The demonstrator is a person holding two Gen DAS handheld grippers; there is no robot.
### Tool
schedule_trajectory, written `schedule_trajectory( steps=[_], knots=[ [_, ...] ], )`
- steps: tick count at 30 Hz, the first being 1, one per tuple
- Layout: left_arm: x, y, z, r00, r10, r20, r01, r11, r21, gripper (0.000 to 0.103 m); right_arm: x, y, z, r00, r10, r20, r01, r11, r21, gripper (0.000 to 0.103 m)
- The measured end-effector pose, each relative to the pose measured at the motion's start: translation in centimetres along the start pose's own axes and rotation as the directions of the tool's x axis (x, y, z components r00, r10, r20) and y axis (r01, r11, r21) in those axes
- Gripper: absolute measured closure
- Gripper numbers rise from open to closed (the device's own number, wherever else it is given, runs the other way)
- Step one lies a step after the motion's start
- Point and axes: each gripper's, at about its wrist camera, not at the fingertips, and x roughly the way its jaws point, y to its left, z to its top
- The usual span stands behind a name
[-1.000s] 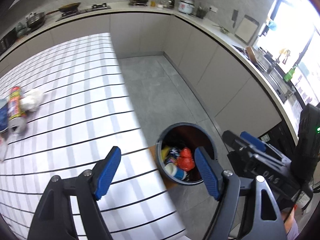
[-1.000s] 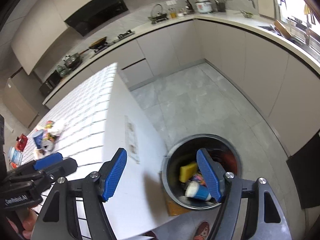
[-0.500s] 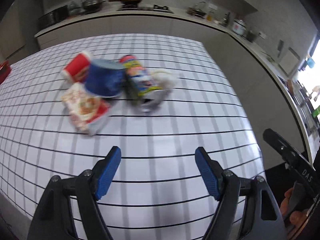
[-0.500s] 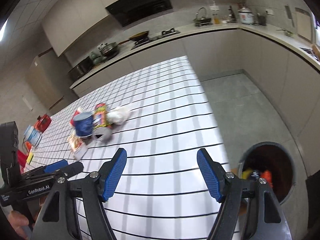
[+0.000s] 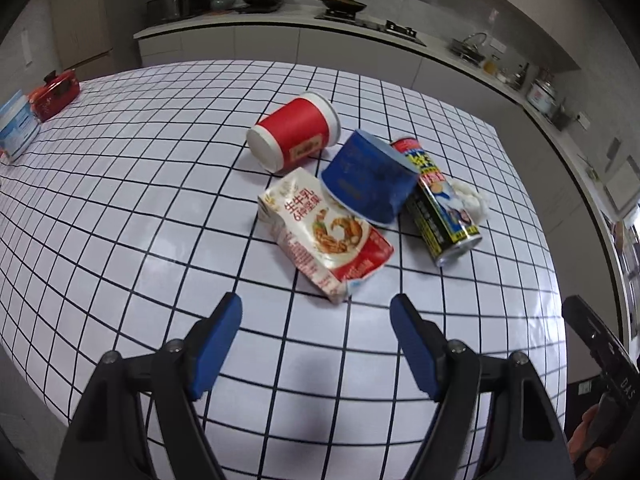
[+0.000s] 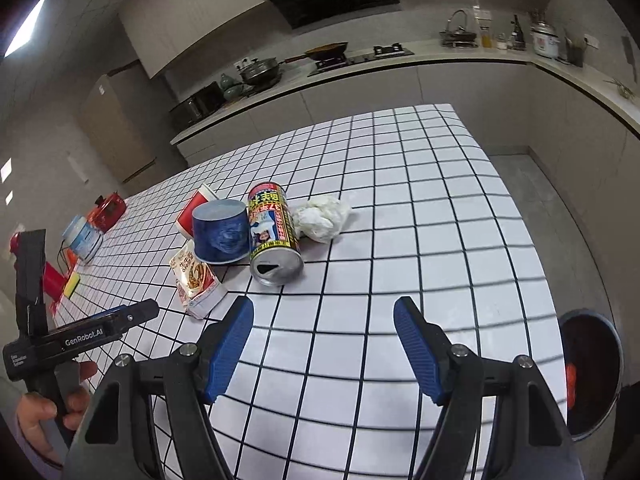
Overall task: Collect trash
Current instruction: 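Move both tools back to the table toward the milk carton and spray can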
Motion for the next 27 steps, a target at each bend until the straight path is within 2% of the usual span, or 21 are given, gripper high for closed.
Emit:
schedule_trajectory(
  steps=[5,12,22,27],
  knots=[
    [1.5,-0.7,1.1,0.999,0.026,-0.018,-0.027,0.999,-0.032,0.025,2.0,-0.6,1.6,0.998,0.065,-0.008,-0.065,0.998,-0.016,0.029],
    [3.6,-1.5,2.0,0.999,0.029,-0.043,-0.033,0.996,-0.079,0.025,3.3,-1.8,2.8,0.994,0.105,-0.017,-0.105,0.994,-0.02,0.029],
    [5.9,-1.1,3.0,0.997,0.033,-0.064,-0.036,0.998,-0.044,0.024,4.3,-1.5,3.1,0.997,0.071,-0.021,-0.071,0.997,-0.007,0.029],
    [5.3,0.9,1.4,0.995,0.029,-0.094,-0.031,0.999,-0.019,0.024,4.9,0.1,3.1,0.998,0.054,-0.017,-0.054,0.999,-0.003,0.029]
  ],
)
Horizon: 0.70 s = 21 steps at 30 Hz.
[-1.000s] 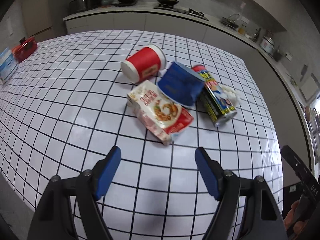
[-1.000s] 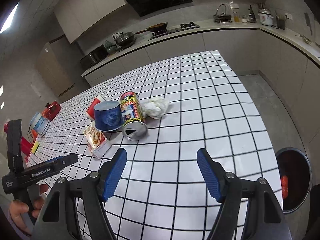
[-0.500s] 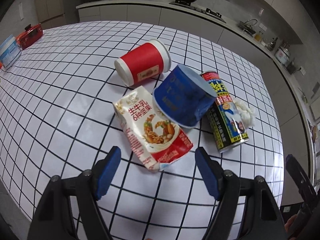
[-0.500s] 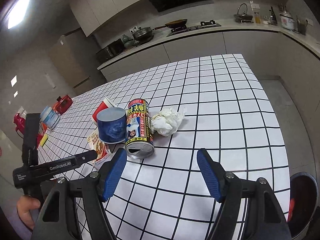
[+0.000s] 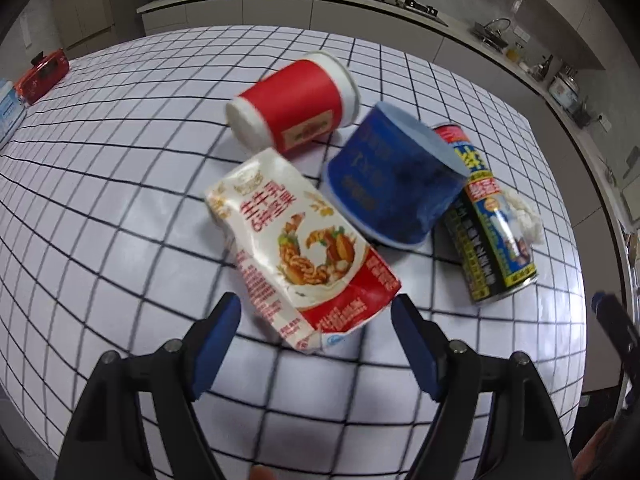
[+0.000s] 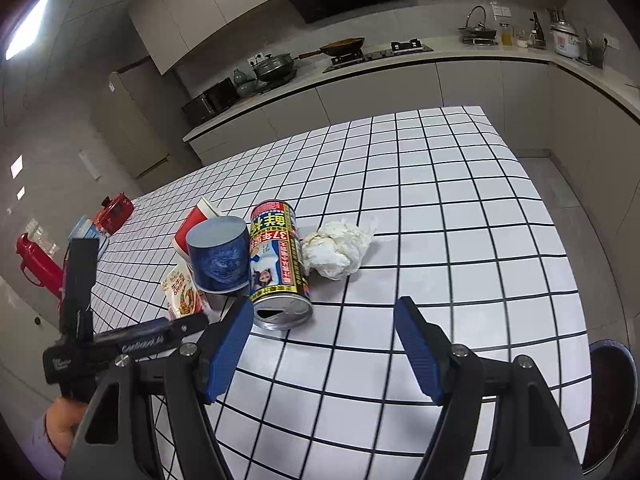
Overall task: Collect trash
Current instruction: 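Move both tools back to the table toward the milk carton and spray can, then grasp the milk carton with the left gripper while the right grasps the tall spray can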
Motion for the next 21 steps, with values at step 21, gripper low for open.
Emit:
schedule_trajectory(
  steps=[21],
  knots=[
    [0.9,2.3,2.1,0.997,-0.068,-0.038,0.067,0.998,-0.022,0.024,3.2,3.8,0.9,1.0,-0.027,-0.008,0.027,0.999,-0.022,0.029]
  ],
)
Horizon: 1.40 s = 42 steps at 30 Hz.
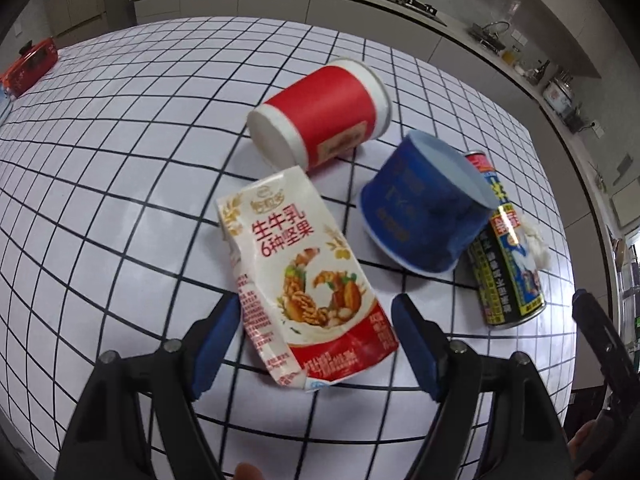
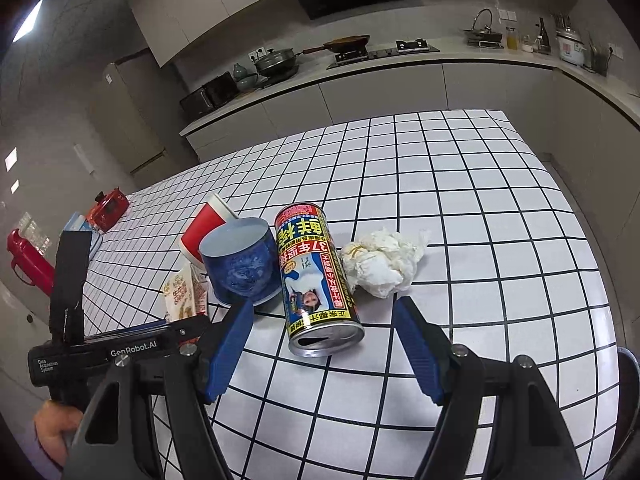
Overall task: Collect trash
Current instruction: 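Grasp the milk carton with the left gripper while the right grasps the tall spray can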
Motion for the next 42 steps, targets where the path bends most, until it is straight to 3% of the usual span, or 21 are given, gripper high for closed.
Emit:
schedule_trajectory(
  steps=[10,21,28,29,42],
  knots=[
    [-2.2,4.4,-1.6,1.0,-0.012,0.0,0.011,0.999,-0.046,0.024,2.7,0.6,1.0,0.999,0.02,-0.034,-0.021,1.0,-0.019,0.029],
    [-0.9,3.8,-0.9,1.0,-0.026,0.004,0.026,0.999,-0.034,0.026,5.7,1.9,0.7,0.995,0.035,-0.096,-0.043,0.995,-0.085,0.029],
    [-1.0,4.3,-0.9,0.999,-0.035,0.001,0.035,0.999,-0.041,0.027,7.0,1.5,0.2,0.99,0.023,-0.137,-0.034,0.996,-0.079,0.044],
    [-1.0,4.3,-0.9,0.999,-0.034,0.002,0.034,0.999,-0.037,0.027,7.1,1.5,0.1,0.99,0.022,-0.14,-0.033,0.996,-0.078,0.048],
    [-1.5,3.3,-1.2,0.999,-0.037,0.011,0.037,0.999,-0.005,0.029,3.5,0.6,-3.4,0.984,0.047,-0.175,-0.06,0.996,-0.07,0.047]
  ],
)
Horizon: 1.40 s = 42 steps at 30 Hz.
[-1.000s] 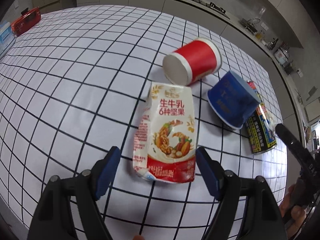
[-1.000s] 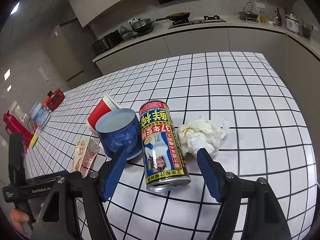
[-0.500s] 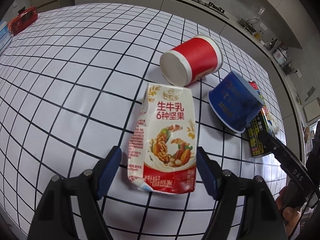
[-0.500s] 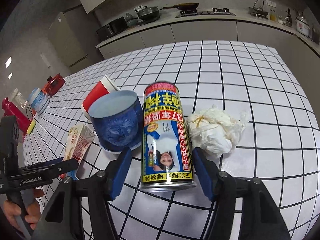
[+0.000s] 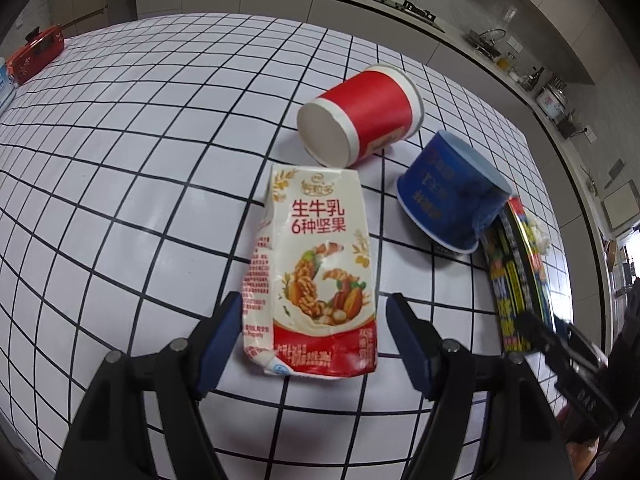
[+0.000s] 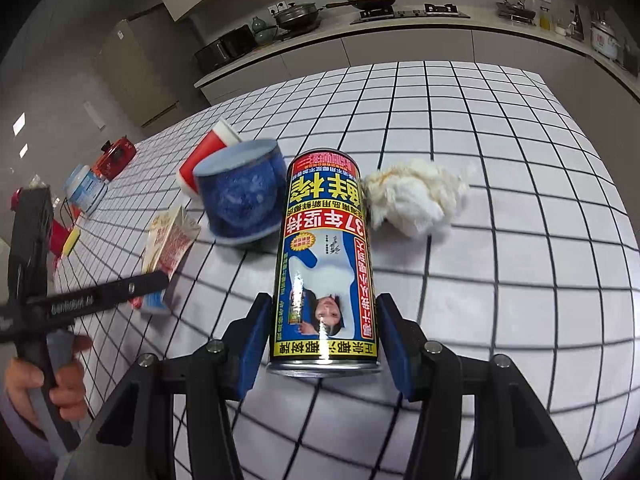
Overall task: Collect trash
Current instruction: 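Grasp the milk carton with the left gripper while the right grasps the tall spray can, then lift and carry the milk carton and spray can over the black bucket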
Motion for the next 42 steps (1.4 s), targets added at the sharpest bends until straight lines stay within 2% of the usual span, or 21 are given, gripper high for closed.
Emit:
schedule_trajectory(
  steps=[3,11,12,13,14,24,42],
  knots=[
    [0.4,-0.2,0.5,1.0,0.004,-0.006,-0.004,1.0,-0.009,0.029,-0.3,-0.2,-0.3,1.0,0.0,0.0,0.0,1.0,0.002,0.047],
    [1.6,-0.4,1.2,1.0,0.023,-0.007,-0.023,1.0,0.01,0.029,1.4,-0.3,2.4,1.0,0.001,0.015,-0.002,0.999,0.035,0.046],
    [1.6,-0.4,1.2,1.0,0.022,-0.006,-0.022,1.0,0.013,0.03,1.7,-0.3,2.6,1.0,0.002,0.01,-0.003,0.999,0.039,0.046],
    [1.5,-0.4,1.1,1.0,0.022,0.001,-0.022,1.0,0.016,0.035,2.0,-0.2,2.7,1.0,0.004,0.005,-0.004,0.999,0.04,0.046],
    [1.4,-0.3,1.1,1.0,0.014,0.005,-0.014,1.0,0.019,0.037,2.1,-0.1,2.7,1.0,0.0,0.005,0.0,0.999,0.038,0.046],
    [1.0,-0.1,0.6,0.999,-0.017,0.028,0.017,1.0,0.025,0.037,3.0,-0.2,2.6,1.0,-0.005,-0.011,0.005,0.999,0.049,0.047],
    [-2.7,-1.7,-1.6,0.994,-0.028,0.11,0.021,0.998,0.065,0.038,-0.8,-0.3,1.3,0.997,0.027,0.069,-0.031,0.998,0.058,0.048]
  ],
)
